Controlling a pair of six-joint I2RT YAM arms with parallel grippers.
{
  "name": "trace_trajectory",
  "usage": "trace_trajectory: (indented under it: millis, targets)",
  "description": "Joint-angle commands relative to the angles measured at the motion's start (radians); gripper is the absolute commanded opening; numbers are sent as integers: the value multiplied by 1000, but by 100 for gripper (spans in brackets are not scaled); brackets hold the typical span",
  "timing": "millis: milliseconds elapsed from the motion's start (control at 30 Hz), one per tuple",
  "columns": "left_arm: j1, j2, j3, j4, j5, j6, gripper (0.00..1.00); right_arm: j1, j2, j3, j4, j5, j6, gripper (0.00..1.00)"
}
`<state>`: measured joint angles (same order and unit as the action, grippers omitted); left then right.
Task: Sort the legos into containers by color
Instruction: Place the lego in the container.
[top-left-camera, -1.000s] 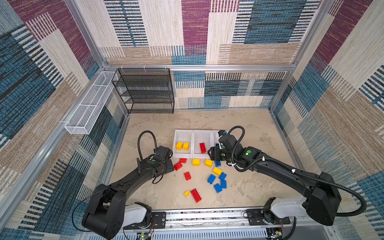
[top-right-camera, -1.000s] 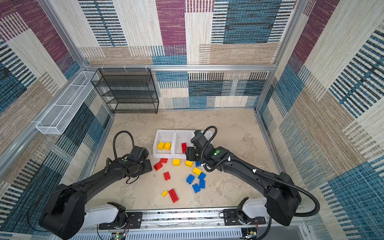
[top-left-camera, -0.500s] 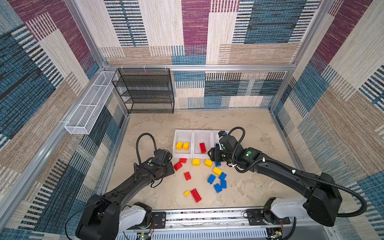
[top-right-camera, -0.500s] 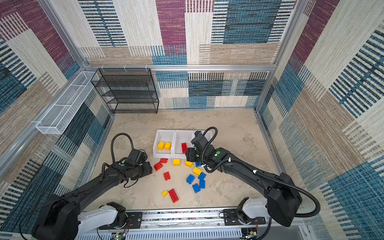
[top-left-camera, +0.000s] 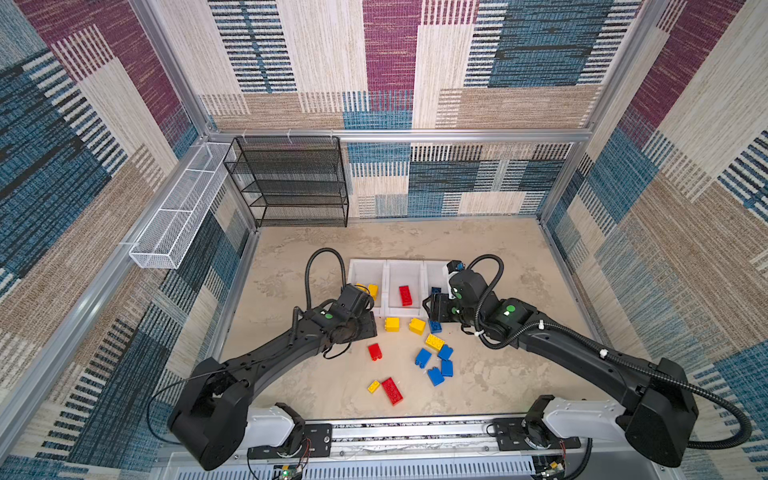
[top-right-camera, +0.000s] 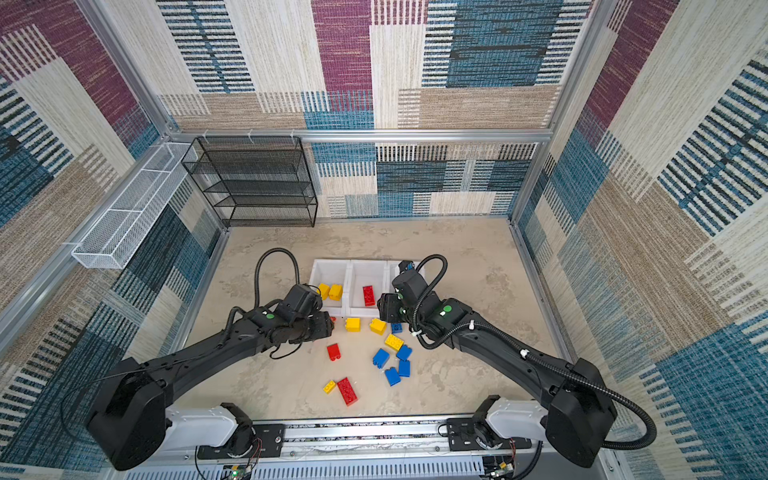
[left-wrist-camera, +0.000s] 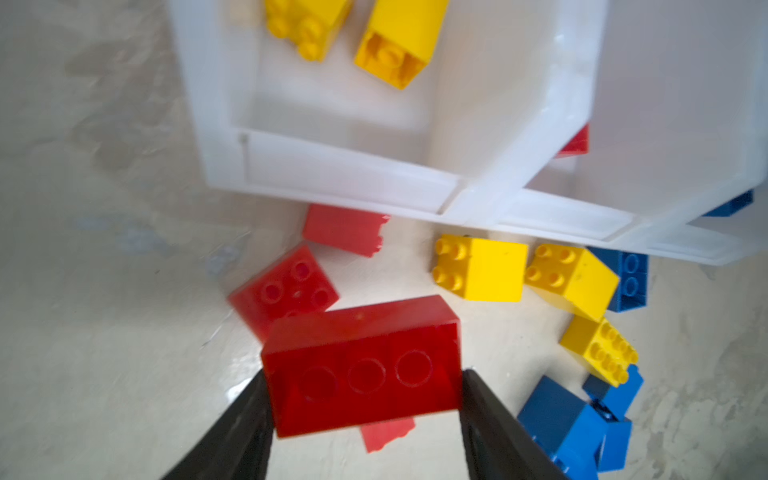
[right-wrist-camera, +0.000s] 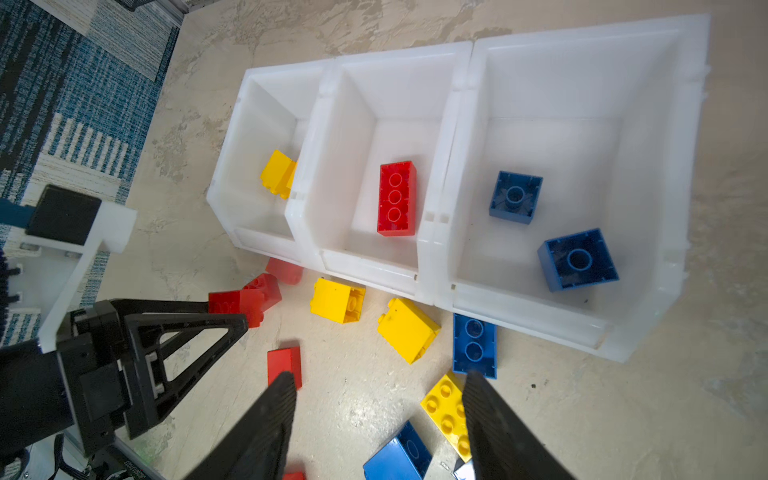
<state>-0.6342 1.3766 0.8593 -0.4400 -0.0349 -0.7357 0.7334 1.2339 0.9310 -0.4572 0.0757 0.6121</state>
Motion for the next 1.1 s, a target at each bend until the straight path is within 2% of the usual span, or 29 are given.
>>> trace_trajectory:
  millis: [0, 367, 567, 767, 1067]
  targets:
    - [-14, 62, 90, 29, 21, 28, 61, -6, -32, -9, -15, 35, 22, 66]
    - [-28, 394, 471, 3, 90, 151, 61, -26, -123, -34, -64, 75, 52, 67]
    - [-28, 565, 664, -92, 75, 198, 62, -28, -146, -43, -79, 67, 58, 66]
    - [-28, 596, 693, -101, 57, 193, 69, -28, -160, -47, -85, 74, 57, 67]
    - [-28, 522, 664, -101, 37, 209, 76, -28, -130, -38, -65, 70, 45, 68]
